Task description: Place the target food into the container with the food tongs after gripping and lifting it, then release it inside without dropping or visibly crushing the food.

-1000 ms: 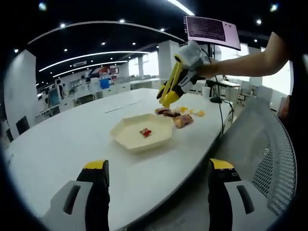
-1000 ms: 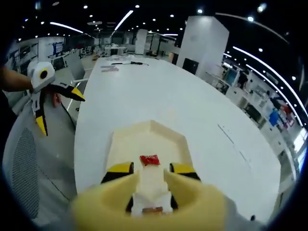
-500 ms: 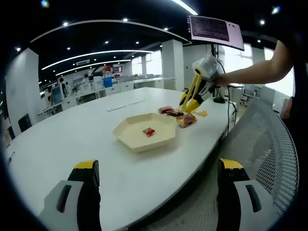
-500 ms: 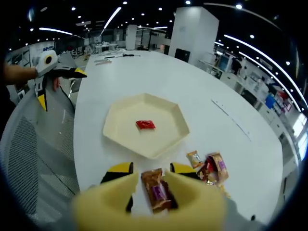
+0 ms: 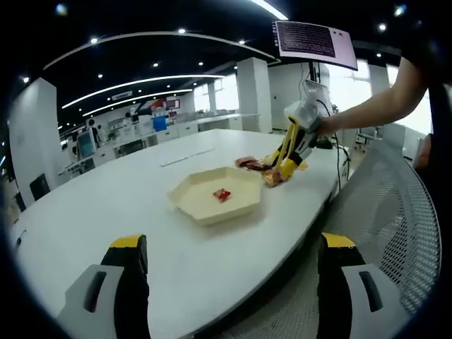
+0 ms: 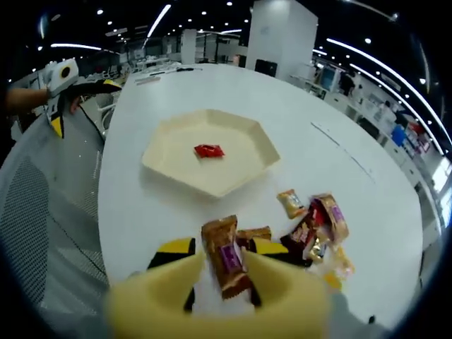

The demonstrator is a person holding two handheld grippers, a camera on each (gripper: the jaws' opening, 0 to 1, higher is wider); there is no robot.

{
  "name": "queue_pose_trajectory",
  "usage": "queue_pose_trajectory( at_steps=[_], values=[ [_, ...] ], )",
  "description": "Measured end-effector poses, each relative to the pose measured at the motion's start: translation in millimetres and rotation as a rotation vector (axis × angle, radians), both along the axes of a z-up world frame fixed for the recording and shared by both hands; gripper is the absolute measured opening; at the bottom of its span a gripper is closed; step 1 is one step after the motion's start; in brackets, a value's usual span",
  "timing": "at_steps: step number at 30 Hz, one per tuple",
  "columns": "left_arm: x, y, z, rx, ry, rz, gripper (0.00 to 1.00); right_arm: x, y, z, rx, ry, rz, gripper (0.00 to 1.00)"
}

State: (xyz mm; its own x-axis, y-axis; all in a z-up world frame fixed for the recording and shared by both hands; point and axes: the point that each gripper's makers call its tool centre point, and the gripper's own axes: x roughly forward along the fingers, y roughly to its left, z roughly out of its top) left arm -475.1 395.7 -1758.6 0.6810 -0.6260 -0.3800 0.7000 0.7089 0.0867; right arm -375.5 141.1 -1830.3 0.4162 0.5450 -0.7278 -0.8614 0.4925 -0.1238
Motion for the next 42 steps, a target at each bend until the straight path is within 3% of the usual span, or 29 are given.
queue_pose_trajectory(
  at_steps=[3,8,28,32,34,42],
  values=[
    [0.0,-0.7,-0.6,-0.002,0.006,-0.004,0.98,-3.0,-1.2,-7.9,-0.007,0.018,0.001,0.29],
    [0.2,-0.1,-1.5,-0.004,0.013,0.000,0.99,-4.5,-0.2,-7.0,0.065,0.077,-0.054,0.26],
    [-0.1,3.9,-6.6,0.009,0.044,0.018,0.93,-3.6,-2.1,-6.8,0.109,0.097,-0.112,0.23],
    [2.2,5.0,-3.4,0.008,0.015,0.024,0.98,-3.6,-2.5,-6.3,0.122,0.100,-0.133,0.23],
    [1.5,4.2,-7.0,0.017,0.035,0.018,0.99,-2.9,-3.6,-6.0,0.132,0.104,-0.144,0.22],
    [2.2,4.8,-6.1,0.019,0.026,0.021,0.99,-2.4,-5.4,-3.4,0.128,0.100,-0.155,0.22]
  ],
)
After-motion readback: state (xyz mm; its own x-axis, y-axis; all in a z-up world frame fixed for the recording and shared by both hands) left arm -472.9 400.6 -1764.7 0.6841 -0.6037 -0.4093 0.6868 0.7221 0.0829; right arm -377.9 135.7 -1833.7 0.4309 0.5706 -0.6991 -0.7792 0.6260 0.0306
